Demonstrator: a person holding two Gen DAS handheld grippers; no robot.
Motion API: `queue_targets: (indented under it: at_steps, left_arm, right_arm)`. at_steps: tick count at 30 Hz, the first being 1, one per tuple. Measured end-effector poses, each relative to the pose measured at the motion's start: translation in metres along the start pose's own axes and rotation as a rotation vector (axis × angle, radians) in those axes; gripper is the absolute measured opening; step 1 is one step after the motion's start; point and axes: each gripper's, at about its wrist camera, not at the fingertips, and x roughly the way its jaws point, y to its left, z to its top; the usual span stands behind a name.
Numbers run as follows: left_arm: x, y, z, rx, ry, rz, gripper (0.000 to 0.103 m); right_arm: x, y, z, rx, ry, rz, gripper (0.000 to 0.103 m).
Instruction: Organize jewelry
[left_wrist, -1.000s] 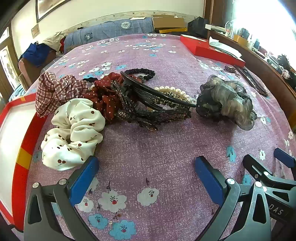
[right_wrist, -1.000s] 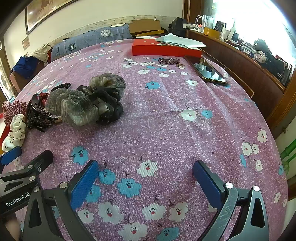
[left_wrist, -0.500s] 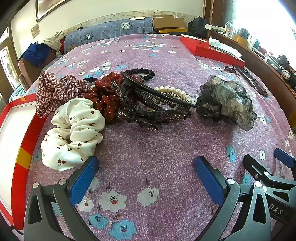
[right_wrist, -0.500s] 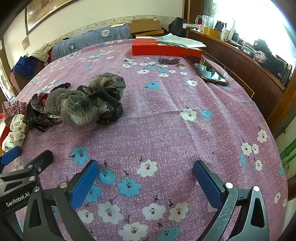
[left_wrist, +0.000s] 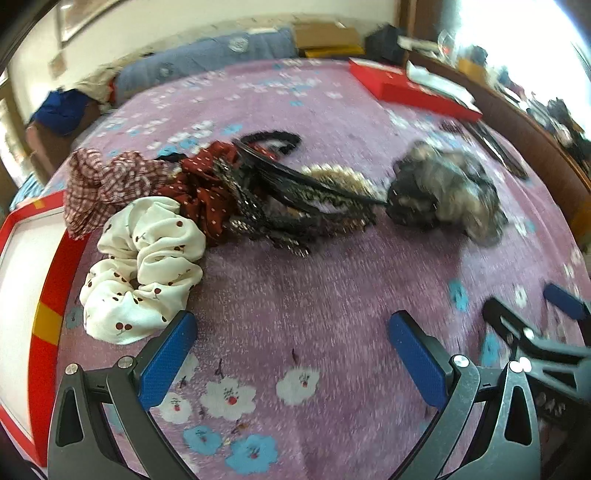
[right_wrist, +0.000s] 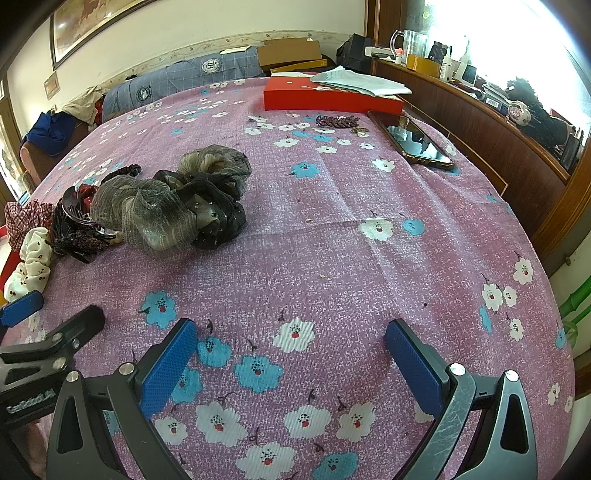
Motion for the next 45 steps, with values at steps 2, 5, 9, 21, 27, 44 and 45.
queue_targets:
  at_steps: [2, 5, 9, 21, 27, 44, 45]
  left_arm:
    - [0.000, 0.002, -0.002, -0.002, 0.045, 0.008, 0.103]
    - [-0.023, 0.019, -0.007, -0.067, 0.052, 0.003, 0.103]
    - [-0.065, 0.029, -0.020, -0.118, 0.035, -0.018, 0.103]
    - [-0.179, 0.039, -0.014, -0.081, -0.180, 0.032, 0.103]
    - [-0.202, 0.042, -0.020, -0.092, -0.174, 0.033, 0.103]
    - [-0.221, 0.048, -0.031, -0.094, -0.176, 0.094, 0.103]
    - [-0.221, 0.049, -0.031, -0.095, -0.174, 0.098, 0.103]
  right_arm:
    - [0.002, -0.001, 0.003, -0.012, 0.026, 0.009, 0.103]
    - [0.003, -0.002, 0.004, -0.017, 0.035, 0.018, 0.103]
    - [0.002, -0.002, 0.002, -0.030, 0.049, 0.020, 0.103]
    - [-0.100, -0.004, -0.001, 0.060, 0.007, -0.001, 0.095]
    - [-0.165, -0.005, 0.002, 0.127, -0.080, -0.001, 0.096]
    - [-0.174, 0.021, -0.014, 0.147, -0.027, 0.022, 0.096]
    - [-0.174, 0.023, -0.013, 0.144, -0.028, 0.027, 0.096]
